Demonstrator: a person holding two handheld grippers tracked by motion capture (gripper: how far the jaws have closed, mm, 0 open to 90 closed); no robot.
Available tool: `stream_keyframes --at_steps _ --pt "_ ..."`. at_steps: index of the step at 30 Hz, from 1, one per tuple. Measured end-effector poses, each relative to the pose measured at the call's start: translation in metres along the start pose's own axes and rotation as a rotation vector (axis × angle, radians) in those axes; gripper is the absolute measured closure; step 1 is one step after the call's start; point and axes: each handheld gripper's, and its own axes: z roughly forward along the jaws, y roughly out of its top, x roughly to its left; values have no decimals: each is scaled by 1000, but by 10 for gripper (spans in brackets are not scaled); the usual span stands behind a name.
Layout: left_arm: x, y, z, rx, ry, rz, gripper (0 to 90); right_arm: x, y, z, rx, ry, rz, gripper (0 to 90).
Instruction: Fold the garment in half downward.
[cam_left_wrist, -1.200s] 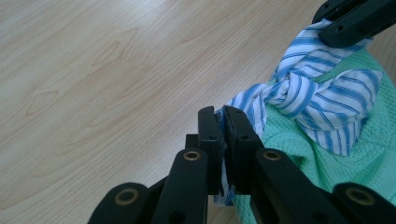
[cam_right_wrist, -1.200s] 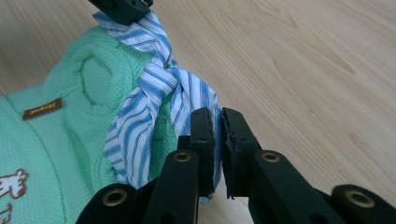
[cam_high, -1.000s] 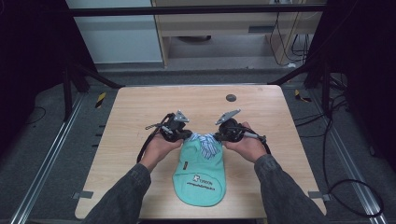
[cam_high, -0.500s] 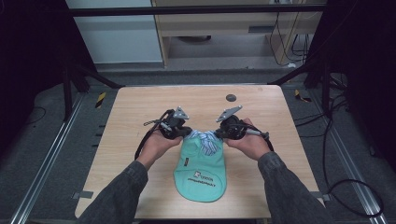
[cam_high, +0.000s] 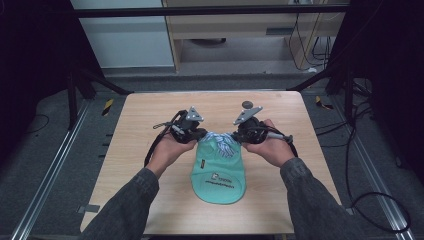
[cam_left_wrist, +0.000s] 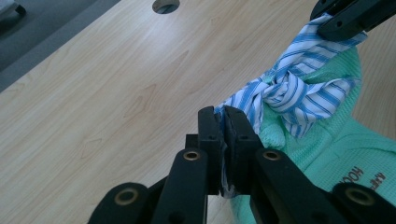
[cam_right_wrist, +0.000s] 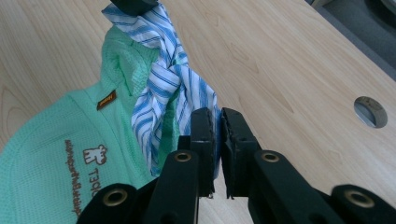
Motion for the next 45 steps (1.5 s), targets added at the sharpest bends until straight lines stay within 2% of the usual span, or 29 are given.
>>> stream_keyframes --at_steps 8,13,20,26,38,45 --pt "1 4 -6 -4 7 16 864 1 5 -6 0 -10 -18 839" --pt "2 5 -7 -9 8 16 864 2 10 -9 9 -25 -54 839" --pt "2 9 -11 -18 31 27 864 2 12 -11 1 -29 -62 839" --pt "2 14 -10 -15 34 41 864 1 13 -15 -11 -32 -59 839" --pt "4 28 -8 -19 39 44 864 -4 14 -22 -15 -53 -64 838" --pt "4 31 -9 -28 46 44 864 -8 18 -23 -7 -67 -75 838"
